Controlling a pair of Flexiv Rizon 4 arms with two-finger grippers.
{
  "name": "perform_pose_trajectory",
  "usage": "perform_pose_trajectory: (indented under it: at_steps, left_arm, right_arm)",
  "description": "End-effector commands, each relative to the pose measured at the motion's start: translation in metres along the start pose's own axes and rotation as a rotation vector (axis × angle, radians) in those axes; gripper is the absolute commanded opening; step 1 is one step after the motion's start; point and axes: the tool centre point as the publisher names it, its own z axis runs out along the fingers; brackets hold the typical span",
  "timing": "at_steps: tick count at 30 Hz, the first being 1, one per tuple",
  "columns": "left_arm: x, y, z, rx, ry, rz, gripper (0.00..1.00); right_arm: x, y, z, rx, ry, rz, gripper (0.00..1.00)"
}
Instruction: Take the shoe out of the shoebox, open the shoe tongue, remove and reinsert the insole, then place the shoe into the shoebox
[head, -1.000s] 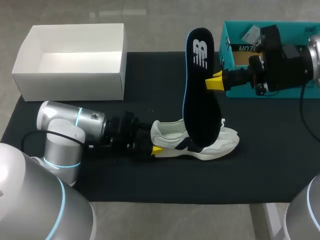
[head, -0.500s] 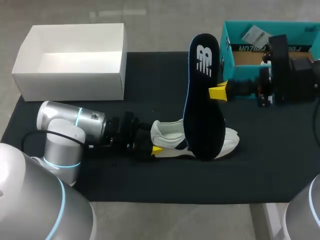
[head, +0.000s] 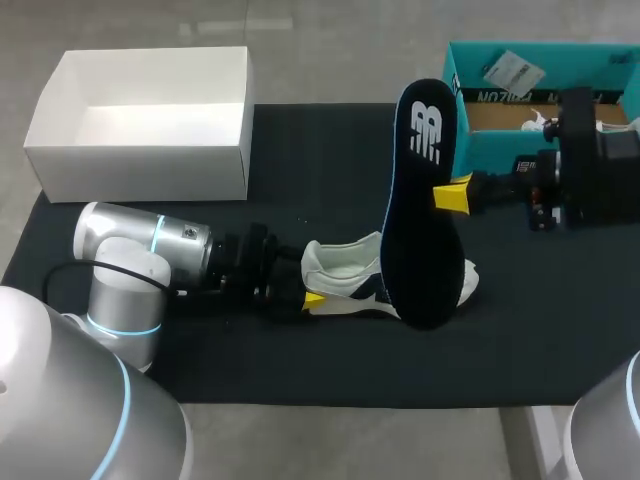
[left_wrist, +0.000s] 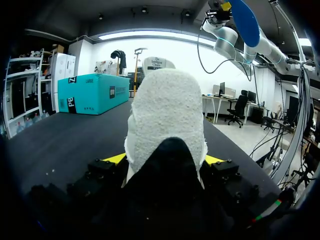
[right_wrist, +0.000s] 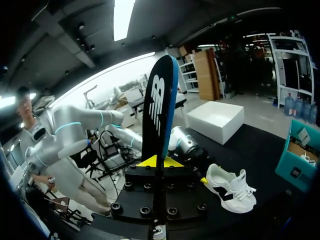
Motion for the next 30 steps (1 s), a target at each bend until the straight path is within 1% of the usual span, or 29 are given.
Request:
perform_pose_trajectory:
  at_steps: [1, 19, 20, 21, 22, 24, 25, 26, 30]
  left_arm:
    - [0.0002, 0.0002, 0.0001, 0.001, 0.0, 0.0, 0.0]
    - [0.0002, 0.0002, 0.0001, 0.001, 0.0, 0.0, 0.0]
    - [0.0002, 0.0002, 0.0001, 0.001, 0.0, 0.0, 0.09]
    - [0.0002, 0.0002, 0.0001, 0.001, 0.0, 0.0, 0.2]
    - [0.0001, 0.0007, 0.0007, -0.027, -0.005, -0.016, 0.3]
    - [-0.0016, 0.0001, 0.0039, -0.109, -0.021, -0.054, 0.55]
    - [-0.0018, -0.0006, 0.0044, -0.126, -0.02, -0.061, 0.76]
    - [-0.002, -0.0013, 0.0044, -0.122, -0.019, -0.062, 1.0]
    - [-0.0024, -0.0026, -0.0003, -0.143, -0.044, -0.072, 1.0]
  right_arm:
    - [0.0078, -0.0011, 0.0037, -0.005, -0.037, 0.001, 0.0]
    - [0.0078, -0.0011, 0.0037, -0.005, -0.037, 0.001, 0.0]
    - [0.0078, -0.0011, 0.0037, -0.005, -0.037, 0.001, 0.0]
    - [0.0078, -0.0011, 0.0037, -0.005, -0.037, 0.001, 0.0]
    - [0.0078, -0.0011, 0.0037, -0.005, -0.037, 0.001, 0.0]
    - [0.0078, -0.0011, 0.0037, -0.005, -0.037, 0.001, 0.0]
    - [0.0078, -0.0011, 0.0037, -0.005, -0.037, 0.001, 0.0]
    - [0.0078, -0.0011, 0.0037, -0.005, -0.037, 0.001, 0.0]
    - [0.0078, -0.0011, 0.0037, -0.005, -0.037, 0.001, 0.0]
